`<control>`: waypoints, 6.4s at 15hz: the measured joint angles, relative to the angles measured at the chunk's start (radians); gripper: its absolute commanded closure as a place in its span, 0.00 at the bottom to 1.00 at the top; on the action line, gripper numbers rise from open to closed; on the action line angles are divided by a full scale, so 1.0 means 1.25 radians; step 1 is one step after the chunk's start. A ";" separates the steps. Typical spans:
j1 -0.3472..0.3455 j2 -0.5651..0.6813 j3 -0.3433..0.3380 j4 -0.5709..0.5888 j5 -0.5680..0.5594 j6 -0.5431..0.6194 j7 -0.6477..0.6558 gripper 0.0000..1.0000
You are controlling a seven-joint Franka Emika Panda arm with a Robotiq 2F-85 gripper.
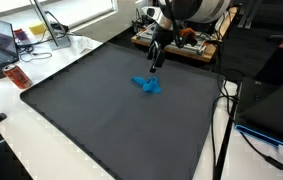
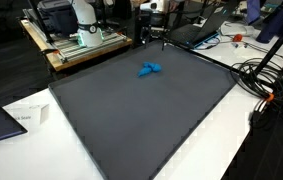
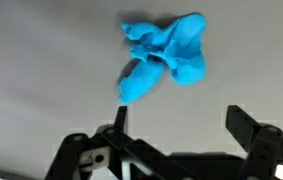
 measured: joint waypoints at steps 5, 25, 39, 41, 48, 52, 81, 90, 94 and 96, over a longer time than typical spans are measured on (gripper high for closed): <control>0.032 0.050 -0.006 0.001 -0.023 -0.001 0.085 0.00; 0.097 0.184 -0.007 0.181 -0.002 0.173 0.363 0.00; -0.133 0.324 0.103 0.338 0.144 0.174 0.566 0.00; -0.157 0.327 0.126 0.343 0.144 0.174 0.602 0.00; -0.183 0.285 0.151 0.358 0.143 0.169 0.612 0.00; -0.268 0.259 0.210 0.284 0.142 0.114 0.577 0.00; -1.243 0.175 0.648 -0.464 -0.074 -0.587 0.415 0.00; -1.341 0.379 0.646 -0.461 -0.210 -0.582 0.399 0.00; -1.380 0.445 0.646 -0.457 -0.243 -0.581 0.399 0.00; -1.402 0.459 0.650 -0.455 -0.244 -0.580 0.399 0.00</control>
